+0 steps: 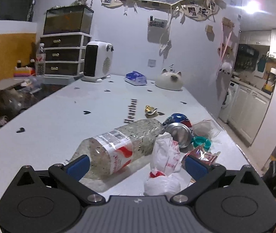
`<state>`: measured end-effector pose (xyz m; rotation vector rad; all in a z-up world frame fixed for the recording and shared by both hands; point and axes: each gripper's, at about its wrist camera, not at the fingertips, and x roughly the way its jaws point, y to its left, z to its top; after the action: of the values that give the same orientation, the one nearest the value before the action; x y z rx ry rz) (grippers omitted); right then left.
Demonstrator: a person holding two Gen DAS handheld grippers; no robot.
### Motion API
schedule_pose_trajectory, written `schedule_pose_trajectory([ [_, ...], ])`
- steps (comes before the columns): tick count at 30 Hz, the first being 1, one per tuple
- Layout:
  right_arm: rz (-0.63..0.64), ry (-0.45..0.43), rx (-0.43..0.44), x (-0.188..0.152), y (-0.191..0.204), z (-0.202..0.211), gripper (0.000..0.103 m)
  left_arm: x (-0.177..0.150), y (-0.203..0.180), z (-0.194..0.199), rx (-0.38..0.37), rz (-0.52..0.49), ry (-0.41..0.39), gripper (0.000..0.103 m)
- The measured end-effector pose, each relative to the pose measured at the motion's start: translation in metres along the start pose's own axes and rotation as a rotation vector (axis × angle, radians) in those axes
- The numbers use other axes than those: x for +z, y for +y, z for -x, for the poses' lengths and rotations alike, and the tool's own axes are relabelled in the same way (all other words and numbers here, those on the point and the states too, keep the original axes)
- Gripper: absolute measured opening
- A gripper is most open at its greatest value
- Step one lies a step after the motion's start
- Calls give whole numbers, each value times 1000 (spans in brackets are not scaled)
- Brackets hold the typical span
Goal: Collect trash
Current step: 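Swing both tools toward the cluttered table, then grasp the white plastic bags with the left tool while the right tool grasps the cardboard parcel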
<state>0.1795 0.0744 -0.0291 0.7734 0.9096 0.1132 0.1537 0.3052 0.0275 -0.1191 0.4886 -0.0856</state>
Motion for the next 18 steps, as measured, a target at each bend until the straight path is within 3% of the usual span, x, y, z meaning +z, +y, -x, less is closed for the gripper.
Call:
schedule_pose_trajectory([
  [3,125,12,5,-7,13,-7,100,0,0,-7,-37,0,10,99],
  [6,302,28,-15,-11,21,-7,80,-3,-3,-15,-72,-6,28,97],
  [10,373,61,9,0,7,5,70,-7,-8,-31,-92,-17,66,91],
  [18,604,137,25,19,-9,31,65,-14,-21,-58,-99,-61,135,82],
])
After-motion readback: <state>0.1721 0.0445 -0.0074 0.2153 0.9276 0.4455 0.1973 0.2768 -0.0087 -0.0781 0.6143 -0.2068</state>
